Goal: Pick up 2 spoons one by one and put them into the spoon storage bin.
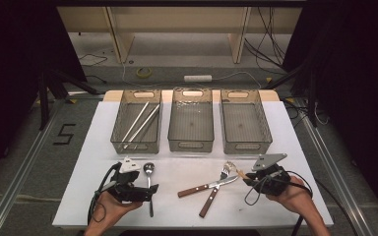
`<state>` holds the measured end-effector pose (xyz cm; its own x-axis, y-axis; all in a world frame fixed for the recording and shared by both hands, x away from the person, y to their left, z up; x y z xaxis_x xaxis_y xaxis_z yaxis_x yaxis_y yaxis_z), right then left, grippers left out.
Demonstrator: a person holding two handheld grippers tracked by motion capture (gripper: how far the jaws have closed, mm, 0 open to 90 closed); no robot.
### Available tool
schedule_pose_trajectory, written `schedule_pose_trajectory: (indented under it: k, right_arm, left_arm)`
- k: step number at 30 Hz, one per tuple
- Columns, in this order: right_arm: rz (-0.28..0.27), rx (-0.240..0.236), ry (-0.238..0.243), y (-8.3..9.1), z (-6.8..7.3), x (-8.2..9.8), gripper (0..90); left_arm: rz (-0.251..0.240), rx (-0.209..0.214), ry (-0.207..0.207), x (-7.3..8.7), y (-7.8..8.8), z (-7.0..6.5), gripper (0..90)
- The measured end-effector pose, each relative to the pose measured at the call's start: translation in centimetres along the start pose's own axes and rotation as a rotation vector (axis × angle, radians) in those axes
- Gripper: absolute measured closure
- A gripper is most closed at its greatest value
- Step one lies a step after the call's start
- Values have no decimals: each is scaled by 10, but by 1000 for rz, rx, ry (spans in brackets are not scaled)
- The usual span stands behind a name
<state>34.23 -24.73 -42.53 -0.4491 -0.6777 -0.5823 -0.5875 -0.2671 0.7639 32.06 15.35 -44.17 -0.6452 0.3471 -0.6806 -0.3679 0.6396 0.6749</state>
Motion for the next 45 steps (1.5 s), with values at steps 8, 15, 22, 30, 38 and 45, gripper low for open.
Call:
schedule_pose_trajectory:
  k: [8,15,22,30,38,45]
  right_arm:
    - [-112,21,-138,-4,-7,-23,774]
    - [-161,19,-193,-12,-8,-48,774]
    - [-182,18,-211,-20,-7,-70,773]
    - [-203,10,-251,-32,-9,-93,773]
    - [-213,19,-296,-47,-15,-115,772]
    - [-215,41,-334,-65,-19,-141,772]
  left_arm:
    - [-16,1,7,0,1,0,180]
    - [-19,2,13,0,2,0,177]
    - [-16,-7,19,0,3,1,171]
    - [-26,-10,25,1,4,0,171]
    - [-22,-8,21,1,4,-3,170]
    - [-18,-5,21,3,4,-5,170]
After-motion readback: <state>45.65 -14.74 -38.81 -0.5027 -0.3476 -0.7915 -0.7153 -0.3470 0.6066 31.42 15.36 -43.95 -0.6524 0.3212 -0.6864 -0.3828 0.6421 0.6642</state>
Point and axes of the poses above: each handheld gripper's, and its own axes: y roughly backward along the jaws, x roughly out of its underside, z roughly to its left, the point moved 1 cm from there along -y, roughly forward along the jaws, and after that the axes turned 14 degrees about x, right-handed, at the moved point
